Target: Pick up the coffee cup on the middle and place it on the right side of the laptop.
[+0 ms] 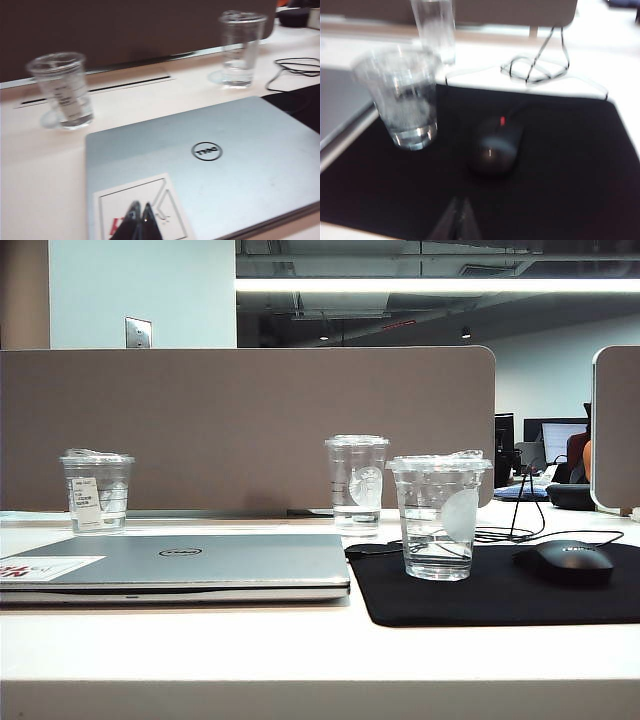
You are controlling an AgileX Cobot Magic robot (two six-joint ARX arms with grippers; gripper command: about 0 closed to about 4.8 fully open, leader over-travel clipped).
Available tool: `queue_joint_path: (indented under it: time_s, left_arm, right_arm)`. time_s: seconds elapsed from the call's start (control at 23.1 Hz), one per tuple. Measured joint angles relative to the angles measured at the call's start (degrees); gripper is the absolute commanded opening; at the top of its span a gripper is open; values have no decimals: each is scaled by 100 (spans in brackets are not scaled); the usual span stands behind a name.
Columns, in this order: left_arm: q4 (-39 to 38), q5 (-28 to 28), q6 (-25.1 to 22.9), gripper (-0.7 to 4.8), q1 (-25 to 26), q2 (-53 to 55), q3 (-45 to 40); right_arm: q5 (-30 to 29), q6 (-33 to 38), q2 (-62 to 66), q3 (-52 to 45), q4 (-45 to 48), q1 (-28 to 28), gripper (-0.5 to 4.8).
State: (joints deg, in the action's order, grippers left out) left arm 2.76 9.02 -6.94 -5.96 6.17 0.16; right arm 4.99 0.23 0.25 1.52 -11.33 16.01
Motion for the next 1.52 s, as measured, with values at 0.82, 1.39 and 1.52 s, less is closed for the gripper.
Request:
queue_joint_path:
  time_s: [0.82,1.39,1.52]
  left_arm:
    - [151,-490,-125,-5,310,2,0]
    - [-260,-509,15,-5,310,2,0]
    - [-260,-509,15,-5,310,0,0]
  right_arm:
    - [1119,-199,-15,-111,391,-11,-5]
    - [1134,-197,-15,-109,243,4,-4]
    - [1134,-199,-15,-109,243,2,-4]
